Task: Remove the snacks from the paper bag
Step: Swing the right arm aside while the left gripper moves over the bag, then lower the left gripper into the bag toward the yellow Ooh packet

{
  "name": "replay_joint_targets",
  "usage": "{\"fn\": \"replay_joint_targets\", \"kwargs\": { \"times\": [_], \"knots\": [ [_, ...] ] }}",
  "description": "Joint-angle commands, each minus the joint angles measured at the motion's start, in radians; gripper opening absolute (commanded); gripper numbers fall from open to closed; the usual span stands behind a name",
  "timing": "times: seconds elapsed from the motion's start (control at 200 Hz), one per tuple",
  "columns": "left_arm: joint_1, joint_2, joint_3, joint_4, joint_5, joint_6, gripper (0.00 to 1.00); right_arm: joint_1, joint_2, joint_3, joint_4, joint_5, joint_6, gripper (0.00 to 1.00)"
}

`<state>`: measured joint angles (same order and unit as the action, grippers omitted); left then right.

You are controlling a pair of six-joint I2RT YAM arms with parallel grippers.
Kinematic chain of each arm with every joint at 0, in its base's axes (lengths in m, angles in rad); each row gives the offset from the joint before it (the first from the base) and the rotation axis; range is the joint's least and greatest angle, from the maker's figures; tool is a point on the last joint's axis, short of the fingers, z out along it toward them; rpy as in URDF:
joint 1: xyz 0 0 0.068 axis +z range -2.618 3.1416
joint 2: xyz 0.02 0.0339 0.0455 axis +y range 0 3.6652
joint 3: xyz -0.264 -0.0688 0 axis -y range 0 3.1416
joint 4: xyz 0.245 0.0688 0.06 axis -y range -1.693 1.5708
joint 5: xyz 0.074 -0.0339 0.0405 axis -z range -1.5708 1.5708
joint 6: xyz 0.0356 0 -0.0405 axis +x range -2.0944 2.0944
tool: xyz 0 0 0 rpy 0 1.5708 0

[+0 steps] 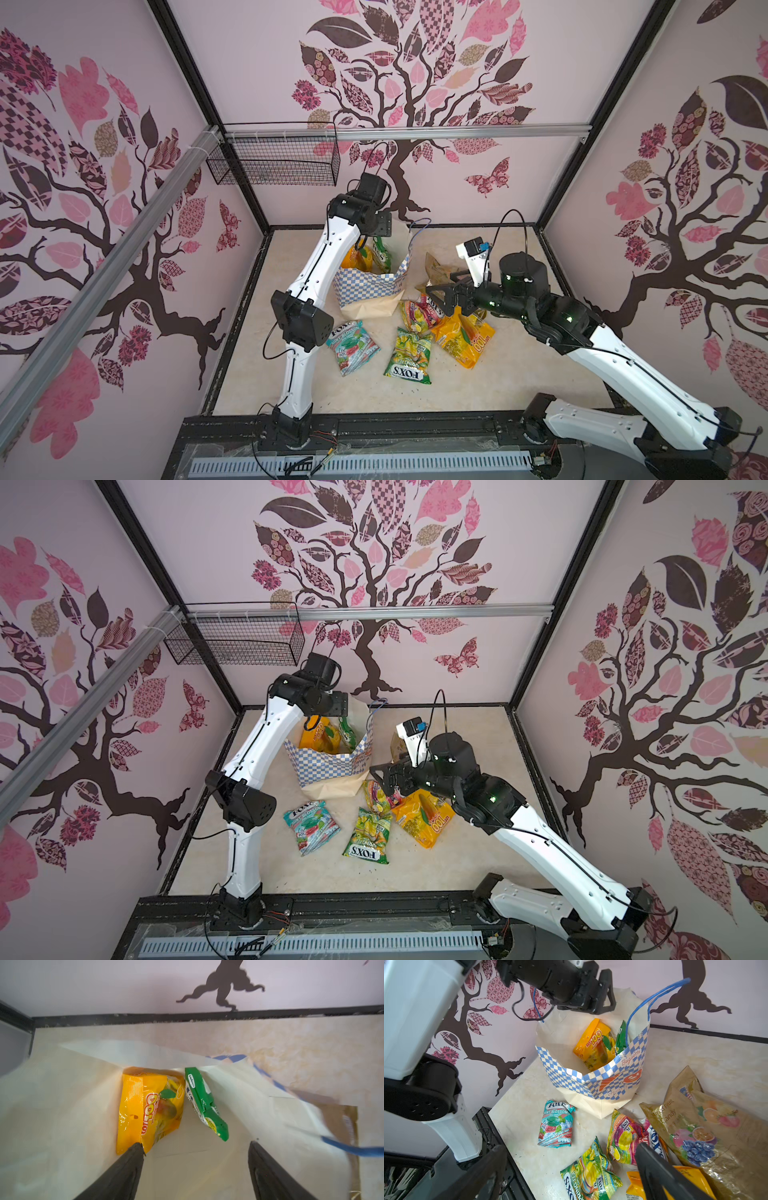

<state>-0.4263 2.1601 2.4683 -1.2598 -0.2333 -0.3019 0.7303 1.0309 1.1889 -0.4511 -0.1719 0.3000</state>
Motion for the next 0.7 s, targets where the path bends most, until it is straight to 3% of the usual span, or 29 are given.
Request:
{"fn": "replay_joint_targets", "kwargs": {
  "times": [0.0,0.14,0.29,0.695],
  "knots": [
    [-0.002,0.011,0.021,-0.046,-0.056,0.025,0.81,-0.004,-0.020,0.004,0.020,-0.054,0.020,1.00],
    [0.008,0.083,0.017,-0.099,-0.079,0.051,0.85,-0.004,-0.001,0.004,0.015,-0.092,0.013,1.00],
    [0.034,0.141,-0.012,-0.102,-0.028,0.050,0.88,-0.004,-0.008,-0.013,0.039,-0.104,0.019,1.00],
    [0.064,0.182,-0.281,0.232,0.046,0.003,0.92,-0.004,-0.020,-0.032,0.037,-0.102,0.036,1.00]
  ]
}}
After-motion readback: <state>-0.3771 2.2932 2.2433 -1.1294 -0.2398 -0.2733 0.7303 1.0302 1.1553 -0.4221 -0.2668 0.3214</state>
